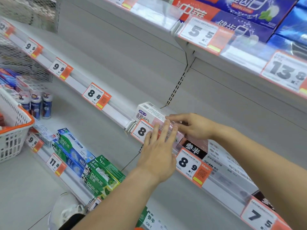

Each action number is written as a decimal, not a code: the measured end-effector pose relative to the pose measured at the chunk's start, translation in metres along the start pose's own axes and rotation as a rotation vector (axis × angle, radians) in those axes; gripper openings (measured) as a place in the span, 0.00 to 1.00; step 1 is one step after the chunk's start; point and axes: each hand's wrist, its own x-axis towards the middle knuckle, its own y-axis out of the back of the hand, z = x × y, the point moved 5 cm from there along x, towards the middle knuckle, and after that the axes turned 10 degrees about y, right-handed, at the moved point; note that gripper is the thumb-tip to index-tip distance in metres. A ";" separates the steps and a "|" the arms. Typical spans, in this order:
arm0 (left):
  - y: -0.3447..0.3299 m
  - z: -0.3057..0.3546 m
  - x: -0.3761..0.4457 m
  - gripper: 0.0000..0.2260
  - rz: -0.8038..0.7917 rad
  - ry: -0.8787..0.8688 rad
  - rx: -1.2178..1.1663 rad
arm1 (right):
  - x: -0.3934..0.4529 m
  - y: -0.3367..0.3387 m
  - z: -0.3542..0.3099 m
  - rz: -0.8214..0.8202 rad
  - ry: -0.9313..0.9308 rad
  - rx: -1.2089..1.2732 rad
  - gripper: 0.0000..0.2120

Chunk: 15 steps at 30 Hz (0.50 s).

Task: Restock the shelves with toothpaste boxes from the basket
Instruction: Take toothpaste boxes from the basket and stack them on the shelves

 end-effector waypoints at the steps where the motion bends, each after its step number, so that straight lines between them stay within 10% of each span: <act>1: 0.000 -0.001 0.000 0.37 0.003 -0.002 -0.002 | -0.002 -0.001 0.002 -0.001 -0.006 0.002 0.19; 8: 0.002 -0.001 -0.004 0.37 0.003 0.004 -0.018 | -0.020 -0.003 0.003 0.103 -0.082 -0.034 0.20; 15: 0.010 0.018 -0.039 0.11 0.038 0.026 -0.281 | -0.132 -0.005 -0.056 0.893 -0.033 0.141 0.05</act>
